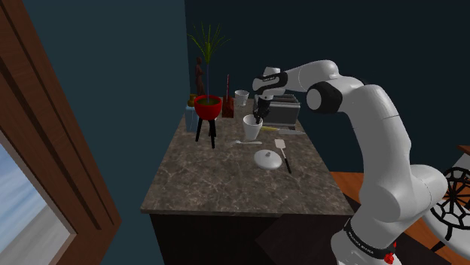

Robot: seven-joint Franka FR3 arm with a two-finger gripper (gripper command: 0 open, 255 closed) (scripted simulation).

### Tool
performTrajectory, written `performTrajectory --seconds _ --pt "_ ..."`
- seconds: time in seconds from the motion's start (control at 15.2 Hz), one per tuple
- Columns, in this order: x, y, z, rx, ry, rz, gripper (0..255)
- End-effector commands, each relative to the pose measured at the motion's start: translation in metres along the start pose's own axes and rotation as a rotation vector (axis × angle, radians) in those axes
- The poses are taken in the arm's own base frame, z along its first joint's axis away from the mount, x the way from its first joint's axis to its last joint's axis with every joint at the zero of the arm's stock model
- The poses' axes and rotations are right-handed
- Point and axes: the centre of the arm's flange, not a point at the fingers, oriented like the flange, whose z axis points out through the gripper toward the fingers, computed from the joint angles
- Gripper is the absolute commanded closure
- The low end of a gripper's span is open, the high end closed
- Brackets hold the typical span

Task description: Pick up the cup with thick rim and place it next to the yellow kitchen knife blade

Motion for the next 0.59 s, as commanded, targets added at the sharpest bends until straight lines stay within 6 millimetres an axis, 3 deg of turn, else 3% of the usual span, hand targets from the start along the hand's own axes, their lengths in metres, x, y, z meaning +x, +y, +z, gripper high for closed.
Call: performTrajectory --seconds 0.0,0.07,0.4,0.53 --pt "0.000 0.000 0.000 0.000 0.001 0.000 255" --pt "0.000 0.000 0.000 0.000 0.001 0.000 0" --pt "0.000 0.000 0.000 0.000 0.001 0.000 0" --pt "0.000 0.000 -0.027 0.000 0.001 0.000 0"
